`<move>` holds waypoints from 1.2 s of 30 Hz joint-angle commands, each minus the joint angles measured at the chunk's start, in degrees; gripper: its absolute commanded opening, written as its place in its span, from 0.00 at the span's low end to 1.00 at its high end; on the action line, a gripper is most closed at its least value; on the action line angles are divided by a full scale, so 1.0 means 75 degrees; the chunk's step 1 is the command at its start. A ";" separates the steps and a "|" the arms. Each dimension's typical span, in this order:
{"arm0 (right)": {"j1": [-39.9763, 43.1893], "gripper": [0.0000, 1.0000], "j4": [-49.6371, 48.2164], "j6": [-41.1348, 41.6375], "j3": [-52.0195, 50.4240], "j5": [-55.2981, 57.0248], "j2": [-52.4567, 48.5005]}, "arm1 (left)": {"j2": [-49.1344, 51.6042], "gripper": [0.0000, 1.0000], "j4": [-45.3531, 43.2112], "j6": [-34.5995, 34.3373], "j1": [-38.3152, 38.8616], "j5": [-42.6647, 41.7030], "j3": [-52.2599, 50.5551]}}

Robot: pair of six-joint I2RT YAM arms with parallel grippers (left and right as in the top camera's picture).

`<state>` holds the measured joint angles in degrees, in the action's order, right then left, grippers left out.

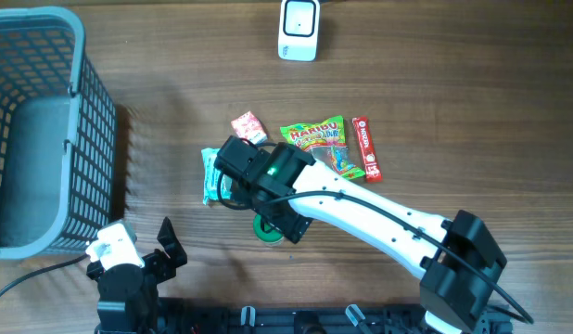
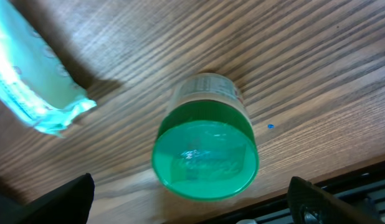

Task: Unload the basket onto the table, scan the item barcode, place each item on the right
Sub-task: 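Lower right gripper and regrasp the upright jar, then lift jar and carry it toward the white scanner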

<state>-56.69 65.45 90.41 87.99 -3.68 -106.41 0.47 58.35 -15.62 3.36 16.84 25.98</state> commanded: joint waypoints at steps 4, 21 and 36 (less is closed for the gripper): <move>0.0017 1.00 -0.0076 -0.0245 -0.0067 -0.0064 -0.0396 | -0.0023 1.00 -0.0006 -0.0038 -0.0029 0.0079 -0.0035; 0.0017 1.00 -0.0388 -0.0455 -0.0239 -0.0592 -0.1495 | -0.0023 1.00 -0.0009 -0.0038 -0.0029 0.0079 -0.0035; 0.0017 0.89 -0.1495 -0.0458 -0.1201 -0.1061 -0.1556 | -0.0023 1.00 -0.0009 -0.0038 -0.0029 0.0079 -0.0035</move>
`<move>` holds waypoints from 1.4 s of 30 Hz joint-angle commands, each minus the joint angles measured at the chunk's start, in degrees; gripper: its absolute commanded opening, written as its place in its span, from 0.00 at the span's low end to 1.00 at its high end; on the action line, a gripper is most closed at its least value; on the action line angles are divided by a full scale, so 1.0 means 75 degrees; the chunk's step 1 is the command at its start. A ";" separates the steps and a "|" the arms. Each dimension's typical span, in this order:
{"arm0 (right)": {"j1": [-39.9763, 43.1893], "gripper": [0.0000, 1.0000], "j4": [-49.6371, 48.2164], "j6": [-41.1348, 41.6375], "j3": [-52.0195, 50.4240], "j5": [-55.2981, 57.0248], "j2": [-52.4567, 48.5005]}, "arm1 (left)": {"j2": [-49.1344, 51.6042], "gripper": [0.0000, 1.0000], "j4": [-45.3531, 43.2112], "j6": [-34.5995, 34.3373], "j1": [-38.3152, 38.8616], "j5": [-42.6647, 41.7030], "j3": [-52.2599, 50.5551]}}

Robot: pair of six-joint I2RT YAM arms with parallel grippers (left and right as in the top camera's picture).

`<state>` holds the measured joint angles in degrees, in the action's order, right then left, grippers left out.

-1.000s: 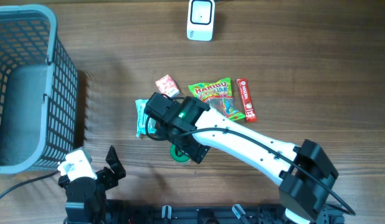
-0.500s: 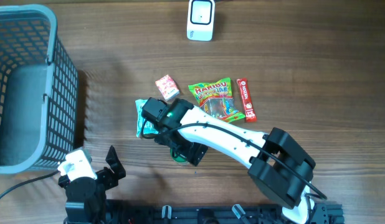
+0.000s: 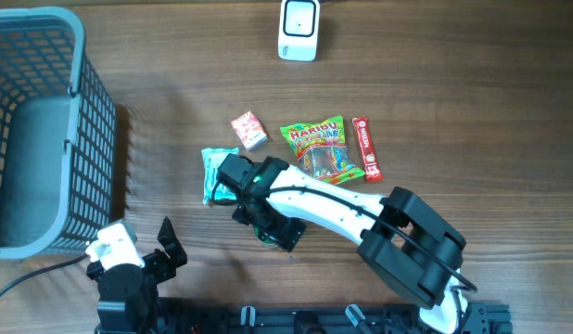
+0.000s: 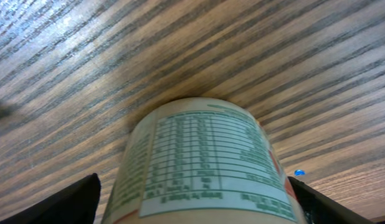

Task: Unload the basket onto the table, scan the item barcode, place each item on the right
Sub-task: 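Lift jar and carry it toward the white scanner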

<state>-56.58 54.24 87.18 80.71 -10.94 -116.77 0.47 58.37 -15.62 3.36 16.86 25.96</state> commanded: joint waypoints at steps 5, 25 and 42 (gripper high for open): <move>0.0003 0.73 -0.0003 -0.0111 -0.0230 0.0052 -0.0175 | -0.0023 1.00 -0.0009 -0.0038 -0.0029 0.0073 -0.0032; 0.0854 0.58 0.1343 -0.5453 0.1448 -0.1198 0.0606 | -0.0023 1.00 -0.0009 -0.0038 -0.0029 0.0076 -0.0032; 0.0933 0.59 0.2640 -0.5595 0.1996 -0.1469 0.3413 | -0.0023 1.00 -0.0009 -0.0038 -0.0029 0.0076 -0.0032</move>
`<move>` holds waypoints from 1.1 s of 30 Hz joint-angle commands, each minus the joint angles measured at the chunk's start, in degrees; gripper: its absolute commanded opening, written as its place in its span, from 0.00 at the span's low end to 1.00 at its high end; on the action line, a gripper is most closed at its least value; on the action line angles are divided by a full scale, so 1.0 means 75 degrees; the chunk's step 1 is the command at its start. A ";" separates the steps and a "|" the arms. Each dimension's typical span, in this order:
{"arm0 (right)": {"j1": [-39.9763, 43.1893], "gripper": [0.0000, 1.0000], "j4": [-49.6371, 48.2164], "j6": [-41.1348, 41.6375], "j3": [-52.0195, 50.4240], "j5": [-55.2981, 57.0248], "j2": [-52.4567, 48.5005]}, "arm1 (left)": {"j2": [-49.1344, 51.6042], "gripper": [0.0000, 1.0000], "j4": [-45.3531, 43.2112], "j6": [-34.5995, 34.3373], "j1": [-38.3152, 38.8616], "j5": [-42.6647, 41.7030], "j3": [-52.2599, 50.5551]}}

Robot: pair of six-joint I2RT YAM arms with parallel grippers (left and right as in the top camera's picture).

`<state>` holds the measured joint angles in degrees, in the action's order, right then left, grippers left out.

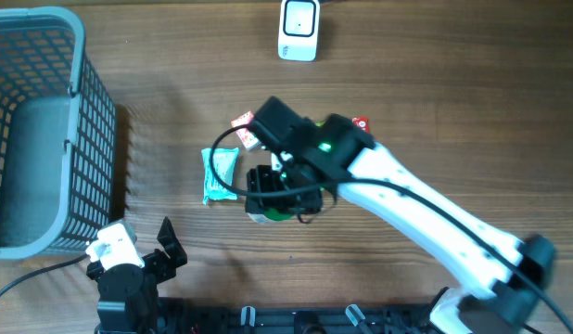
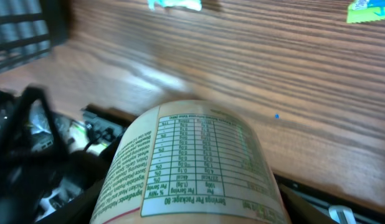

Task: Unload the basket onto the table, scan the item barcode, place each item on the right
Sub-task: 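Lift jar and carry it toward the white scanner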

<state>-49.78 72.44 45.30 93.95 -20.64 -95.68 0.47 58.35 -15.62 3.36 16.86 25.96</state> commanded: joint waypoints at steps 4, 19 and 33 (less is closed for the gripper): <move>0.0026 0.59 0.0702 0.0245 0.0230 -0.0149 0.1090 | -0.0023 1.00 -0.0006 -0.0038 -0.0029 0.0076 -0.0032; 0.0026 0.59 0.1230 0.0149 0.0230 0.0210 0.1323 | -0.0023 1.00 -0.0009 -0.0038 -0.0029 0.0076 -0.0032; 0.0035 0.59 0.1221 0.0154 0.0230 0.1813 0.1323 | -0.0023 1.00 -0.0006 -0.0038 -0.0029 0.0076 -0.0032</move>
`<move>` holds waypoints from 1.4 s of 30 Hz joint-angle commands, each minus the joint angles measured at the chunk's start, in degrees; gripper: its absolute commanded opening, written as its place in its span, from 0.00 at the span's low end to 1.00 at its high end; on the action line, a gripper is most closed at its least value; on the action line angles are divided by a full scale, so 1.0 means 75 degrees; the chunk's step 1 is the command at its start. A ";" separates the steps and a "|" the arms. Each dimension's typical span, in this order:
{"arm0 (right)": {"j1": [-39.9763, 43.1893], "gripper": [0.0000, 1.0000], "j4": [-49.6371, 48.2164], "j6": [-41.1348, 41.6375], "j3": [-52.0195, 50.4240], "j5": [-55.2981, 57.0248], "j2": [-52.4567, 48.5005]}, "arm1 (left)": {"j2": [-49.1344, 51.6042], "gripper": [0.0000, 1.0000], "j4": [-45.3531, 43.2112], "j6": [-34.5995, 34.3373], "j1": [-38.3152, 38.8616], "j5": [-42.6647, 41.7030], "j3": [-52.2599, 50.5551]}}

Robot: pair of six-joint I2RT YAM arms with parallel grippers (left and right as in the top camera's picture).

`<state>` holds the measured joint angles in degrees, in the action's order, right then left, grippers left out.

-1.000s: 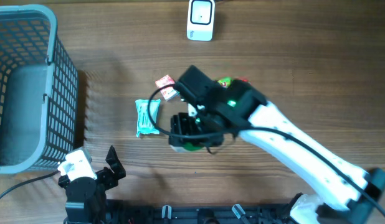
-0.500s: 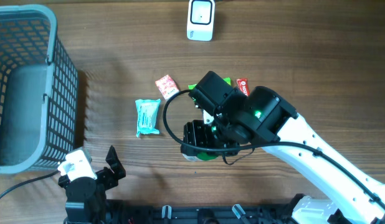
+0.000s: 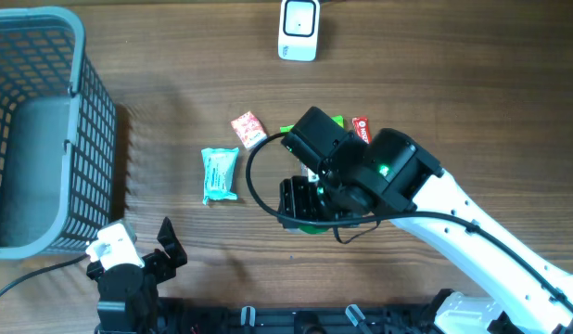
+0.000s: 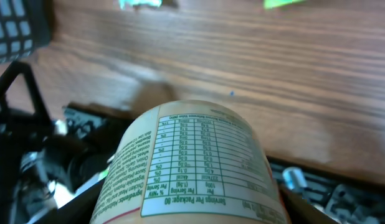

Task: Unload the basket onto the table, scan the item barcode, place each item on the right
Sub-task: 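Lift jar and carry it toward the white scanner, then raise jar up to the scanner face with right gripper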

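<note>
A jar with a green lid (image 3: 311, 226) hangs above the table in front of centre, with my right gripper (image 3: 300, 210) shut on it. In the right wrist view the jar (image 4: 189, 155) fills the lower middle and shows a cream label with a green nutrition table; no barcode shows on this side. The white scanner (image 3: 299, 29) stands at the far edge, well beyond the jar. My left gripper (image 3: 167, 243) rests open at the near left edge with nothing in it.
A grey mesh basket (image 3: 78, 102) takes up the far left. A teal pack (image 3: 219, 174), a small red-and-white packet (image 3: 248, 128) and a red bar (image 3: 361, 124) lie mid-table. A green sweets bag (image 3: 337, 121) is mostly hidden under my right arm.
My right arm has shifted to the right with the jar still held. The teal pack now lies fully uncovered. The left arm has not moved.
My right gripper was open above the upright green-lidded jar on the table. Then it stood low around the jar, with the label filling its view. Then the jar was off the table in its grip, and now it is held further right.
</note>
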<state>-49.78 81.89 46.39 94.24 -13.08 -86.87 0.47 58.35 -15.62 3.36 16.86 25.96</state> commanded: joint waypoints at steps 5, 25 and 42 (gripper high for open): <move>0.0035 0.60 -0.0262 0.0015 0.0192 0.1900 0.0149 | -0.0023 1.00 -0.0006 -0.0038 -0.0029 0.0076 -0.0032; 0.0035 0.60 -0.2806 -0.0227 -0.0475 0.5289 0.0079 | -0.0023 1.00 -0.0006 -0.0038 -0.0029 0.0076 -0.0032; 0.0629 0.59 -0.4258 -0.1652 -0.0796 0.6199 -0.1341 | -0.0023 1.00 -0.0006 -0.0038 -0.0029 0.0076 -0.0032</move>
<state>-47.48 50.98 35.86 88.51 29.67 -94.39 0.47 58.35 -15.62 3.36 16.86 25.96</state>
